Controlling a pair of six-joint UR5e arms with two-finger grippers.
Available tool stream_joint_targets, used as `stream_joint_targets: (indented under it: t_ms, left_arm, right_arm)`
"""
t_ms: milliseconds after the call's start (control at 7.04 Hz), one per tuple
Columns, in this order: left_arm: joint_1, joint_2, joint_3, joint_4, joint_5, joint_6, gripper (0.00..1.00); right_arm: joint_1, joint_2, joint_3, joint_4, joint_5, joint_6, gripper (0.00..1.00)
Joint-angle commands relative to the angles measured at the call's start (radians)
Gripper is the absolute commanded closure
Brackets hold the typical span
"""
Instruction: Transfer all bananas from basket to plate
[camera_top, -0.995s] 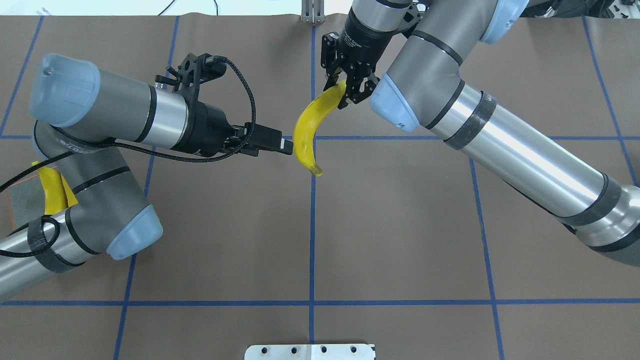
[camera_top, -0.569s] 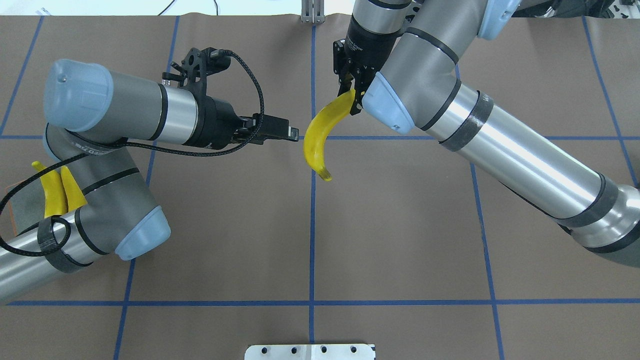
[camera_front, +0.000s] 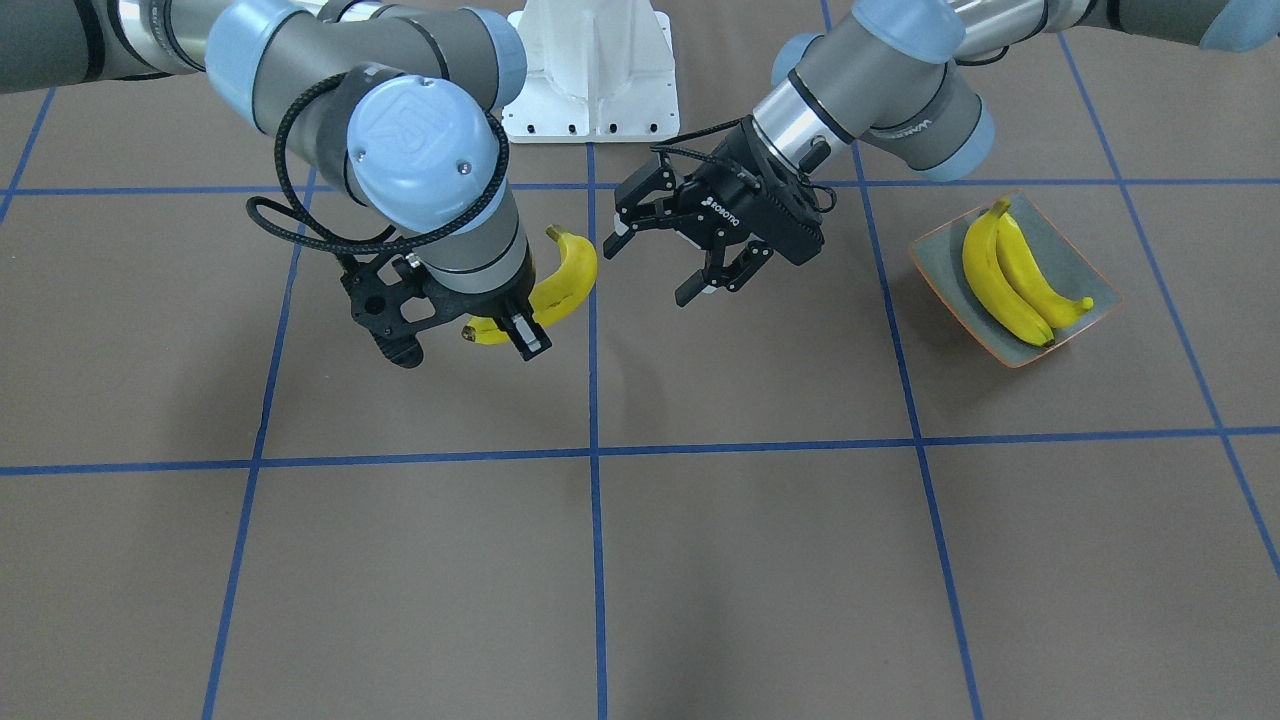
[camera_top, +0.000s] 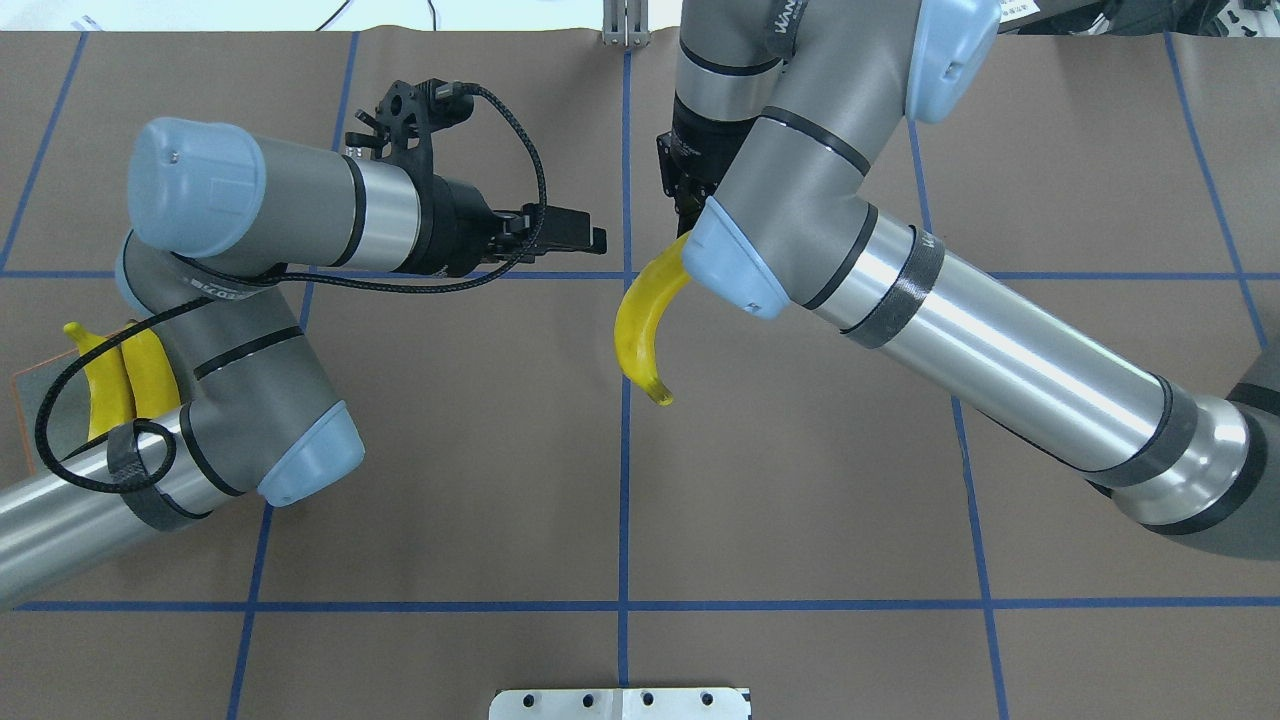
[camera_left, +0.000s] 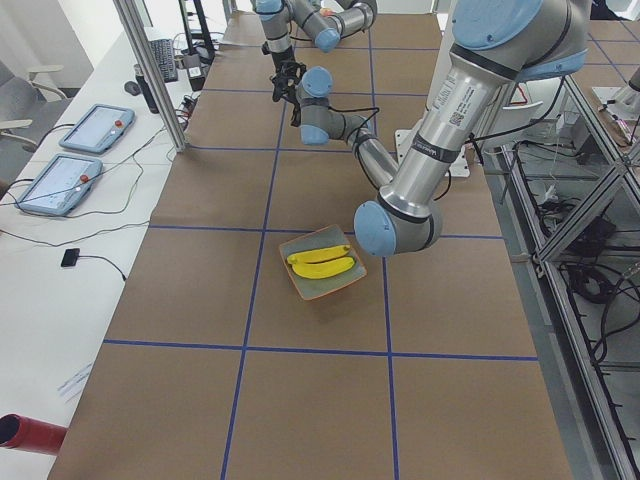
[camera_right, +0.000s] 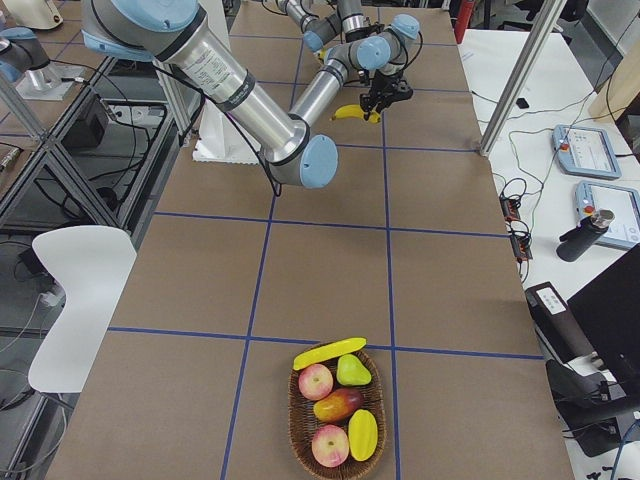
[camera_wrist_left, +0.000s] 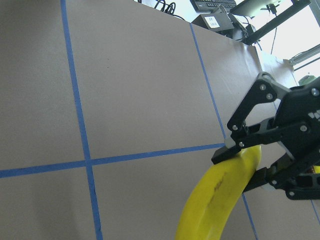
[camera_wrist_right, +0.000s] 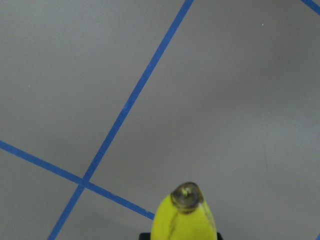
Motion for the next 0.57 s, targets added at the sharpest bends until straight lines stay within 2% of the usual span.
stream_joint_targets:
  t_ms: [0, 426]
  left_arm:
    - [0.043, -0.01, 0.024, -0.002, 0.021, 0.0, 0.0]
    - [0.069, -0.01, 0.022, -0.003, 0.031, -0.012, 0.0]
  right_arm:
    - [-0.016, 0.066, -0.006, -0.099, -0.003, -0.01, 1.0]
    - [-0.016, 0.07, -0.015, -0.142, -0.028, -0.01, 1.0]
